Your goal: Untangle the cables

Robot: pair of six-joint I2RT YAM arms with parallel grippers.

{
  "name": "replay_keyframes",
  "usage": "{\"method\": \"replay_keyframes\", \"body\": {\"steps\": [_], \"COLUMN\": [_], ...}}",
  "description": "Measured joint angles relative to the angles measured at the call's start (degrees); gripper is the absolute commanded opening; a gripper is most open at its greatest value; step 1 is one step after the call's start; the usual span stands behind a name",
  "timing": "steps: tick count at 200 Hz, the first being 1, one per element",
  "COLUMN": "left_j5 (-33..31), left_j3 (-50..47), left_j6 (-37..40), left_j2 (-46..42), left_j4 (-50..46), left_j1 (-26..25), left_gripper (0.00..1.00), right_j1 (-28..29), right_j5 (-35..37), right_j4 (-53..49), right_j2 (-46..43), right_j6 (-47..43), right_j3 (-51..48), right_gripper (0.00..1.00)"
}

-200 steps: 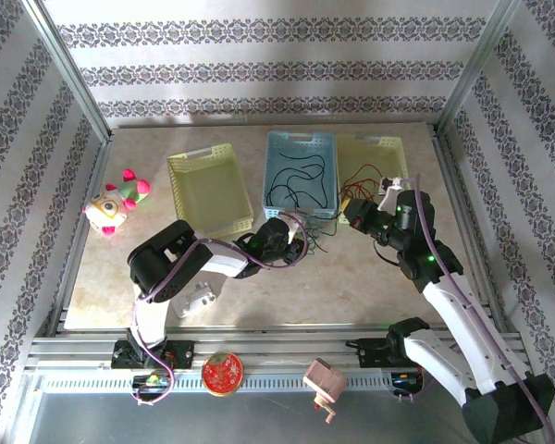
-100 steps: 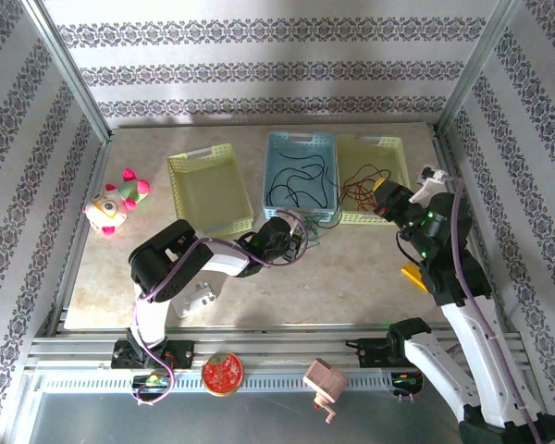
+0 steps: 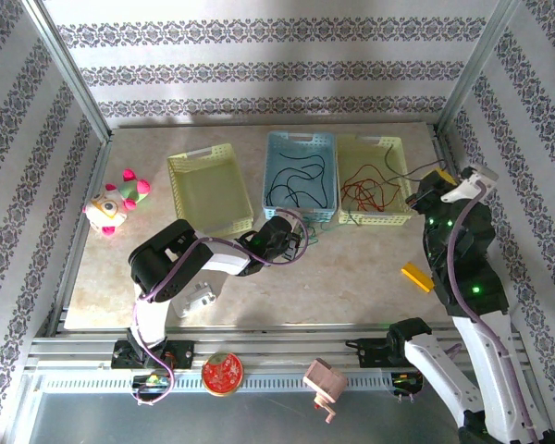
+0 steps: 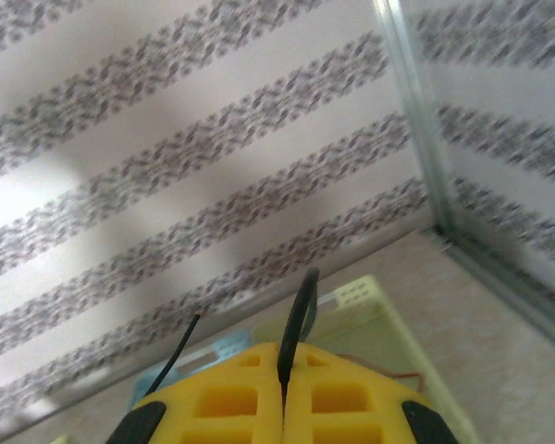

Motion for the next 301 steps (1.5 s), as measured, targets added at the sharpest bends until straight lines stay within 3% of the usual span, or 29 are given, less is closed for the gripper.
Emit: {"method": "replay_keyframes", "body": {"steps": [79, 147, 168, 219, 252, 301], "left_j5": [-0.5, -1.64, -1.46, 3.13, 5.53, 3.28], "left_j3": [0.02, -0.76, -2.36, -9.07, -11.39, -12.09], "left_j6": [0.0, 0.68, 1.29, 2.91, 2.1, -0.63], "left_j2": [-0.09, -1.27, -3.06, -10.4, -16.52, -22.6], "left_j4": [-0.33, -1.86, -2.93, -4.63, -4.2, -1.22], "left_j1": [0.0, 0.0, 0.02, 0.04, 0.04, 0.04], "left_gripper": [0.0, 0.0, 0.0, 0.0, 0.24, 0.35], "right_j1": [-0.76, -5.22, -6.01, -5.99, -5.95, -2.03], "right_j5": [15.87, 21.11, 16.96, -3.43, -16.46, -31.17], "right_j4": [2.19, 6.03, 6.05, 5.86, 7.23, 13.44], "right_j2": [-2.82, -3.17, -2.56, 6.54, 15.04, 30.14], "right_j6": [-7.69, -13.16, -12.87, -10.08, -5.6, -0.13], "right_j3": [0.9, 2.8, 3.76, 7.28, 9.03, 13.0], "right_gripper": [0.0, 0.0, 0.01, 0.01, 0.01, 0.01]}}
